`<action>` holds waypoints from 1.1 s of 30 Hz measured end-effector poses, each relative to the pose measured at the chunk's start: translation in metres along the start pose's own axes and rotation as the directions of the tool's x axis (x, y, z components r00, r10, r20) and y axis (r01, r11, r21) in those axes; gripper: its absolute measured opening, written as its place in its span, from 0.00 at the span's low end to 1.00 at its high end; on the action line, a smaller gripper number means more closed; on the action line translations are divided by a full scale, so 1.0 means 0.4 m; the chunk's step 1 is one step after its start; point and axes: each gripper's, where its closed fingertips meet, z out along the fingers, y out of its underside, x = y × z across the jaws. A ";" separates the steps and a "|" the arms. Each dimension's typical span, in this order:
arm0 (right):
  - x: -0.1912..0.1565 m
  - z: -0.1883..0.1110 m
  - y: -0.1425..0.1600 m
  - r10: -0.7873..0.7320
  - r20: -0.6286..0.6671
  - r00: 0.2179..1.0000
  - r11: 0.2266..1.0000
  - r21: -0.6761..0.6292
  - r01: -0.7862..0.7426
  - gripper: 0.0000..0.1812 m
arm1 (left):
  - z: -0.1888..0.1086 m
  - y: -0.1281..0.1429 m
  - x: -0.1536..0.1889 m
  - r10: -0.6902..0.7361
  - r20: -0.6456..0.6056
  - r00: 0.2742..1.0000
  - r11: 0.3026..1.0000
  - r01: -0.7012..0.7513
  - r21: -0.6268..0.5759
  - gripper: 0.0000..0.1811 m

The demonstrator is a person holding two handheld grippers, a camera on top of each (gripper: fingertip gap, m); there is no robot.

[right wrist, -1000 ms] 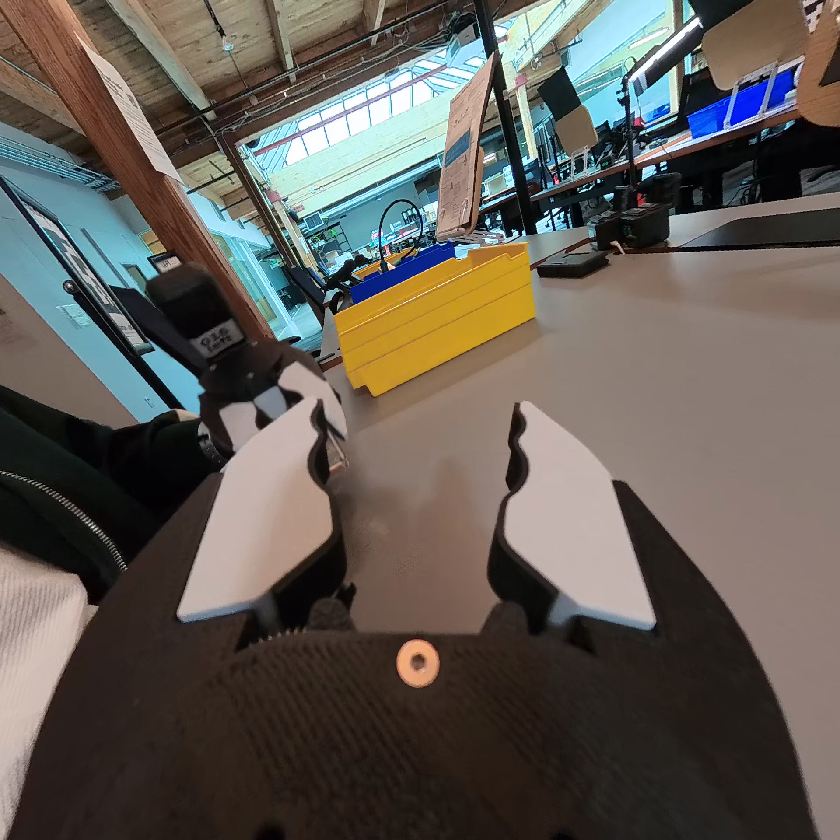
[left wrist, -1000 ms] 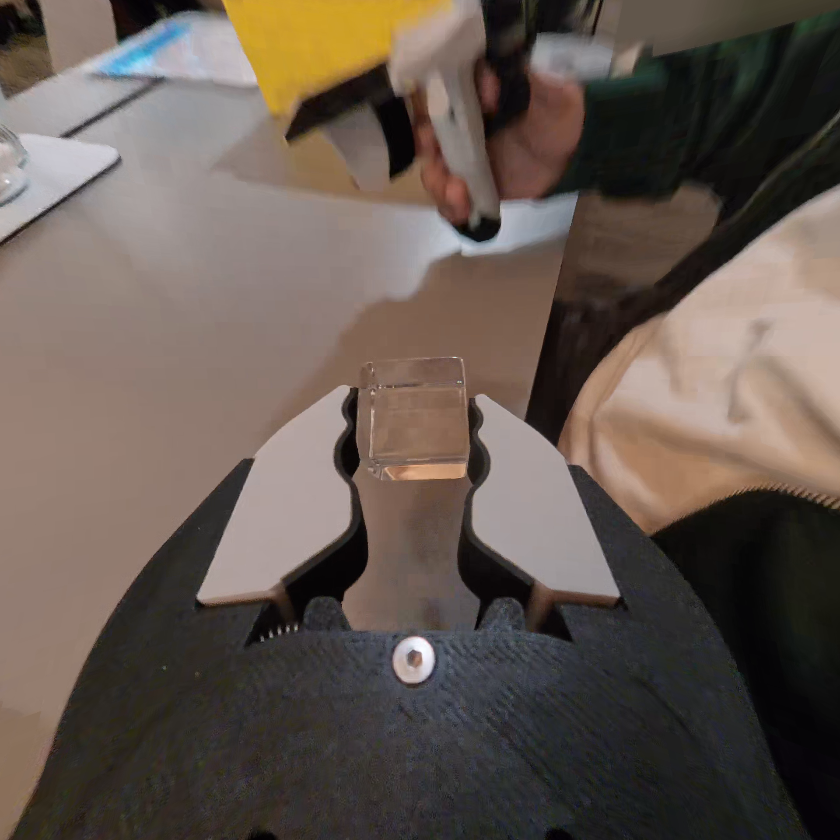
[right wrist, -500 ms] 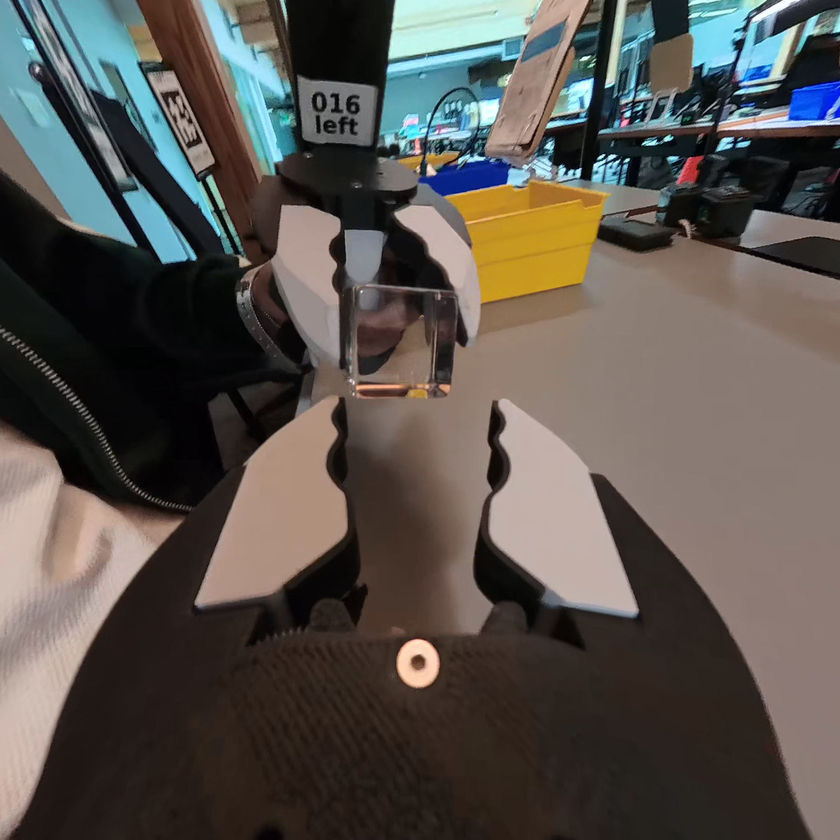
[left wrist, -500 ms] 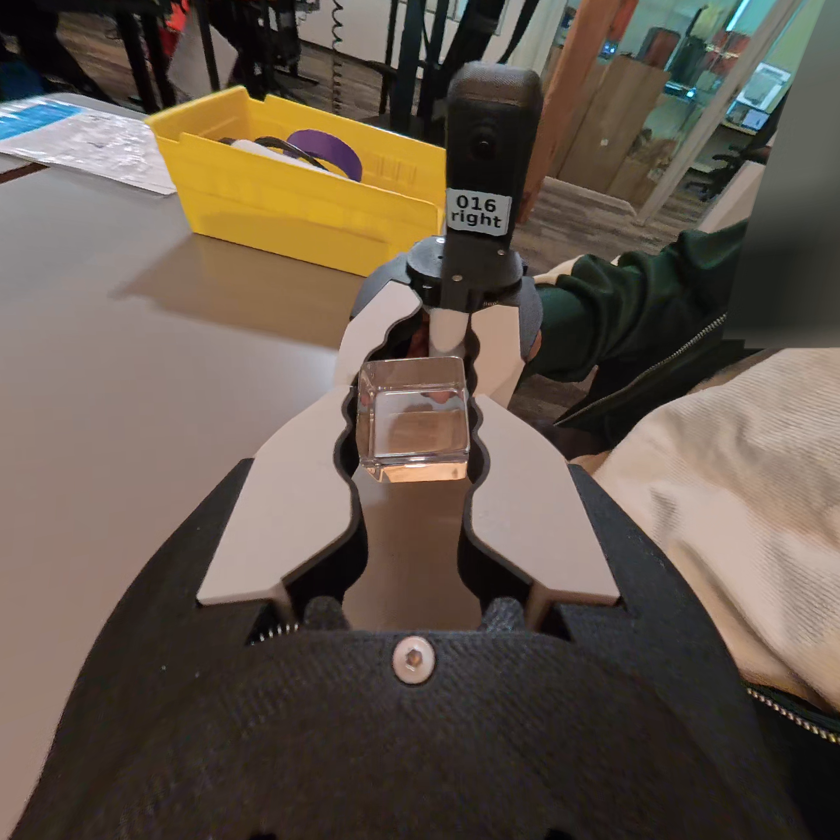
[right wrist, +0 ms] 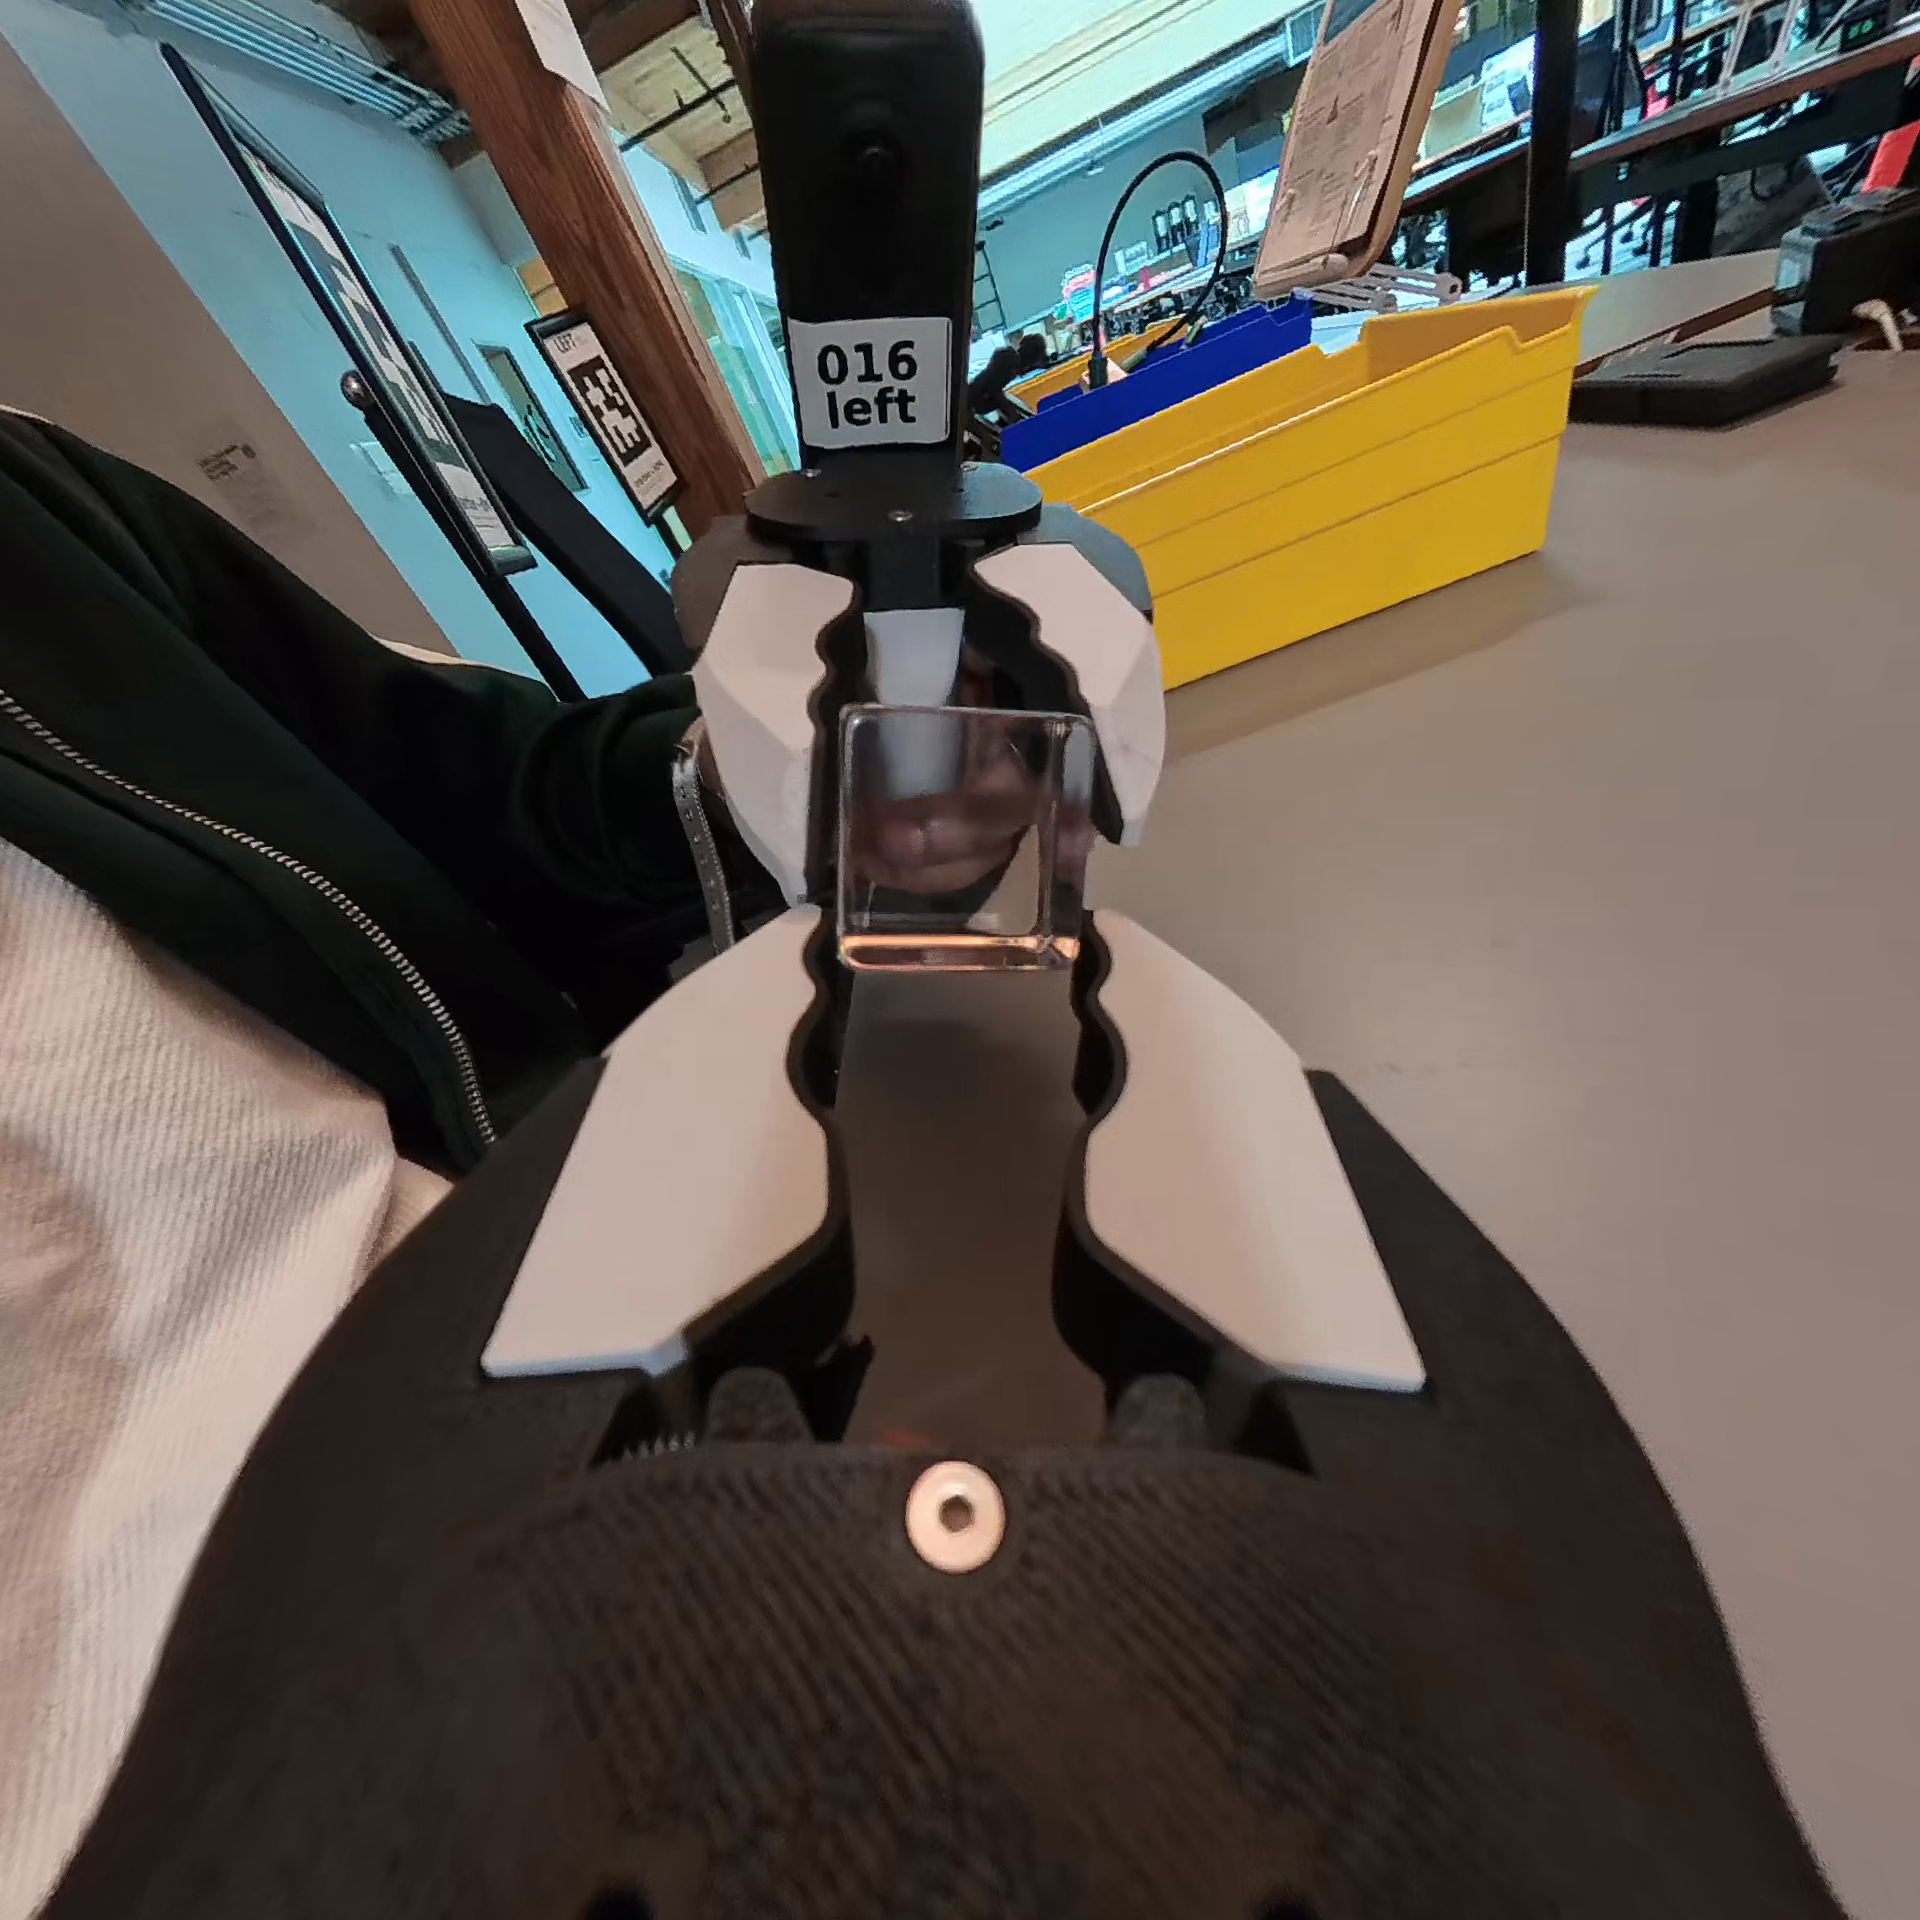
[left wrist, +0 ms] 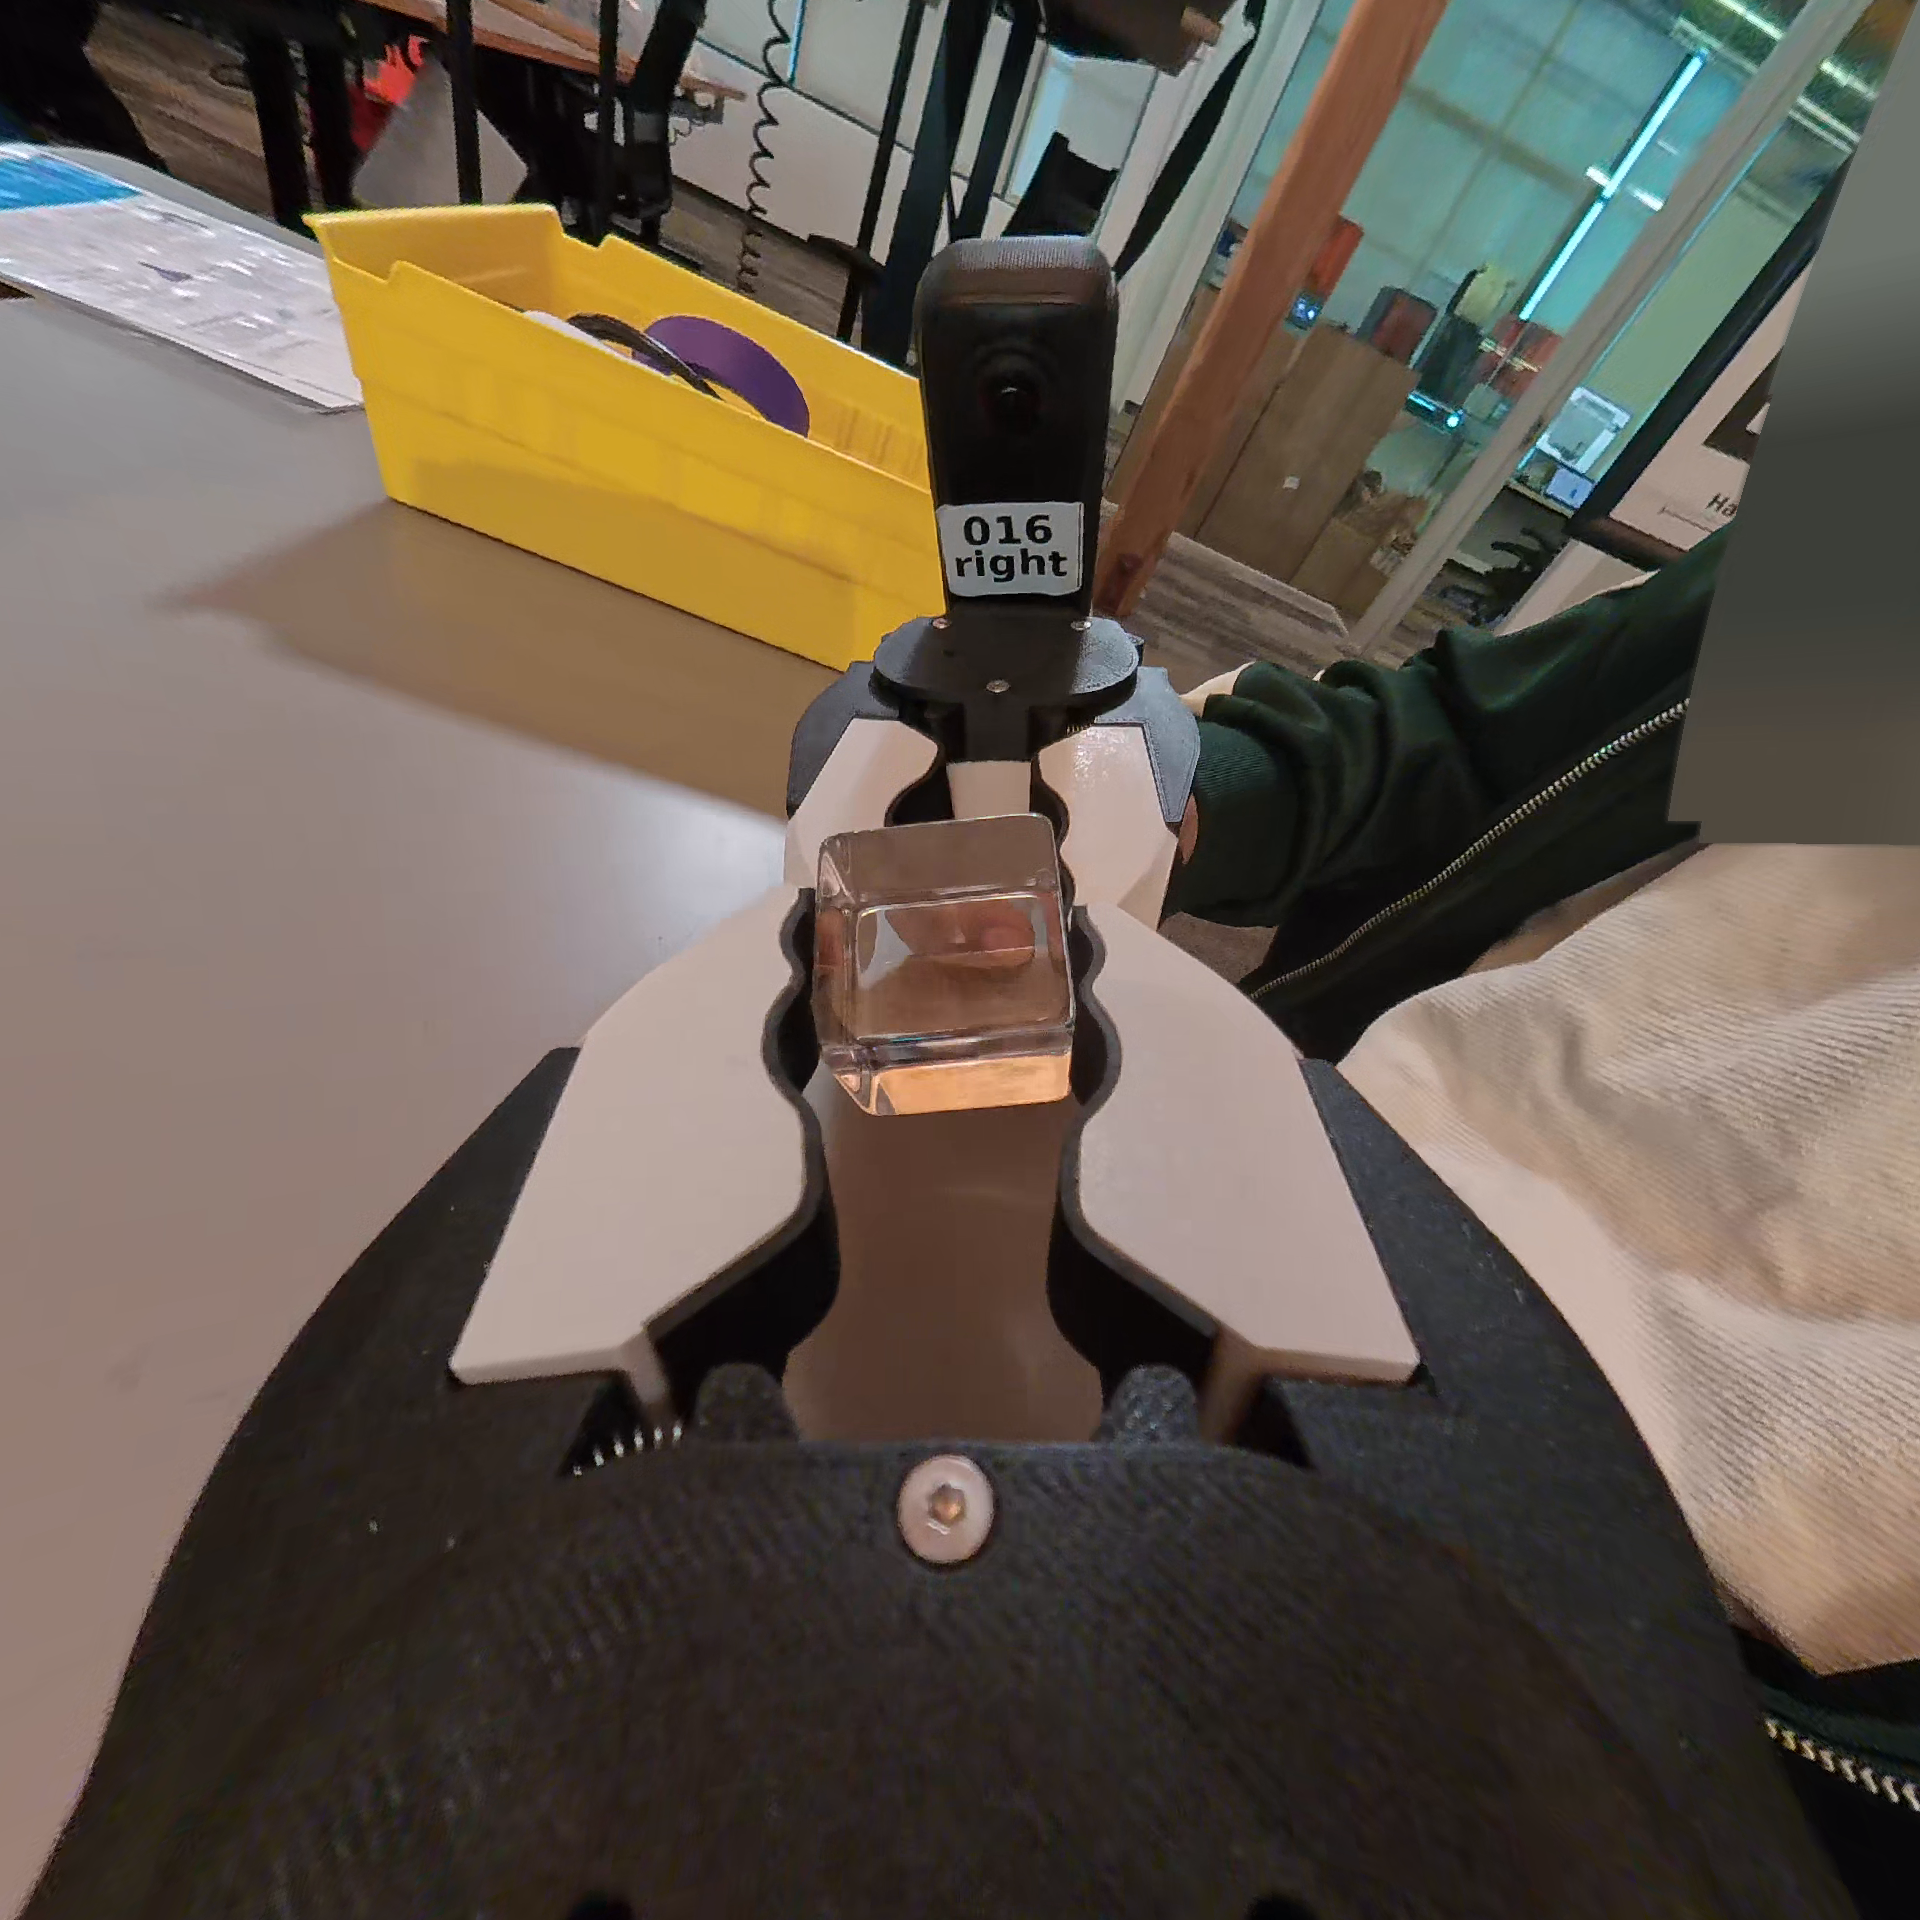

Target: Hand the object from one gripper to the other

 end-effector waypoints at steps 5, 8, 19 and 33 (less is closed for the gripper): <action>0.002 -0.007 -0.021 -0.008 -0.010 1.000 0.999 0.049 0.009 0.24 | -0.011 -0.019 0.001 0.003 0.004 1.000 0.998 -0.003 0.063 0.32; 0.005 -0.019 -0.044 -0.022 -0.023 1.000 0.994 0.108 0.024 0.24 | -0.020 -0.031 -0.005 -0.018 0.011 1.000 0.993 0.017 0.115 0.33; -0.015 -0.003 -0.087 -0.117 -0.095 0.989 0.954 0.264 0.138 0.24 | -0.037 -0.091 0.022 -0.126 -0.133 0.983 0.925 0.165 0.341 0.25; 0.026 -0.028 -0.089 -0.031 -0.117 0.993 0.961 0.269 0.062 0.41 | -0.033 -0.062 0.014 0.027 -0.004 1.000 0.970 -0.026 0.242 0.25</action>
